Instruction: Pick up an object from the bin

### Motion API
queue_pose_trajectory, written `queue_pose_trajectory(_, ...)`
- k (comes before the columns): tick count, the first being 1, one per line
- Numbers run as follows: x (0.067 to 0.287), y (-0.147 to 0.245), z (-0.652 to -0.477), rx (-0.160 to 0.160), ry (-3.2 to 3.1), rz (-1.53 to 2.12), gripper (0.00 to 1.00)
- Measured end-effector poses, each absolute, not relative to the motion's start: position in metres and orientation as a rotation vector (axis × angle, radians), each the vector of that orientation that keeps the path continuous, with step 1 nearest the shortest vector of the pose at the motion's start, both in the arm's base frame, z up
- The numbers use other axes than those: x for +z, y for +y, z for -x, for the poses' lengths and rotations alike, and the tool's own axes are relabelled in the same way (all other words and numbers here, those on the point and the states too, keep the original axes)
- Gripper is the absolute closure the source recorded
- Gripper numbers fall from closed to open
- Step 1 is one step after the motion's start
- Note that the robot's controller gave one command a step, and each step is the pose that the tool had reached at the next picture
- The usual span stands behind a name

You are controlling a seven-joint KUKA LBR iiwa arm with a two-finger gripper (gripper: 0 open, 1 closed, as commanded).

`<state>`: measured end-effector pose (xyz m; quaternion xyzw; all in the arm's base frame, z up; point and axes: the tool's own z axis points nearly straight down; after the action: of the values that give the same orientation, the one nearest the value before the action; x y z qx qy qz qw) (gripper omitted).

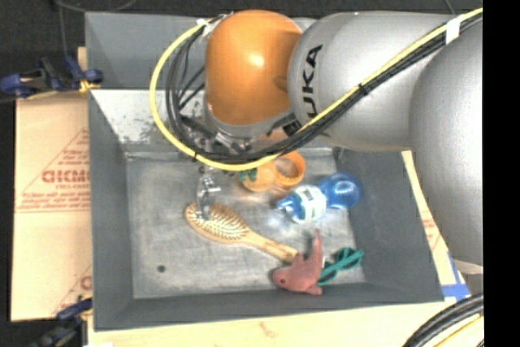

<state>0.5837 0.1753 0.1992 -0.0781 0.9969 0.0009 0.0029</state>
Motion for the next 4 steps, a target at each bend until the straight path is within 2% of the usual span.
queue_pose_trajectory(1,0.154,0.140,-0.563,0.000,3.090,0.545,0.00)
queue_pose_trajectory(2,0.116,0.109,-0.566,0.003,3.135,0.153,1.00)
queue_pose_trajectory(3,0.116,0.109,-0.566,0.004,3.136,0.149,0.00)
queue_pose_trajectory(4,0.116,0.109,-0.566,0.004,3.136,0.147,1.00)
